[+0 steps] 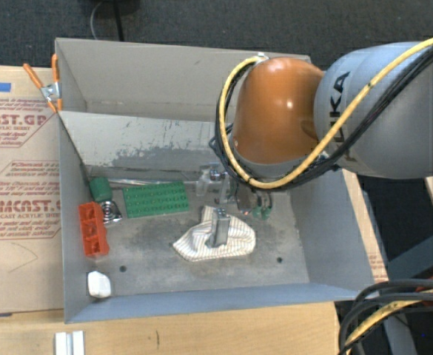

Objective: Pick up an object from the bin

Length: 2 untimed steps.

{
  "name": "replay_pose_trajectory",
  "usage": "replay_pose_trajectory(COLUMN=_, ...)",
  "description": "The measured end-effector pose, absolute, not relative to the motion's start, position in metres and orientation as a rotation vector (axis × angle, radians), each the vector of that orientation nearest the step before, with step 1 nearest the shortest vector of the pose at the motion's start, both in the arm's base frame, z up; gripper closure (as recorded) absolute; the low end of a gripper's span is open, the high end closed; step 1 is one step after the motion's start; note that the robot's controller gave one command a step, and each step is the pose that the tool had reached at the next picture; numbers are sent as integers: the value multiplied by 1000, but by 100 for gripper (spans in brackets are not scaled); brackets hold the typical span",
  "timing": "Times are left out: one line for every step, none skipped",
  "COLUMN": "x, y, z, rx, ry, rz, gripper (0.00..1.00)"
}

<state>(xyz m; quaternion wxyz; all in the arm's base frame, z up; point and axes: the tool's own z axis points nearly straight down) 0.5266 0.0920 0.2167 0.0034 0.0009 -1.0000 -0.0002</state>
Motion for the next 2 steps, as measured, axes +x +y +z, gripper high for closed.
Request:
replay_pose_trajectory(x=528, y=92, z=221, rx=1, ry=-3143, rz=-2, gripper=0)
replay_pose_trajectory(x=524, y=84, z=177, rx=-74, ry=-3145, rz=-4, gripper=0)
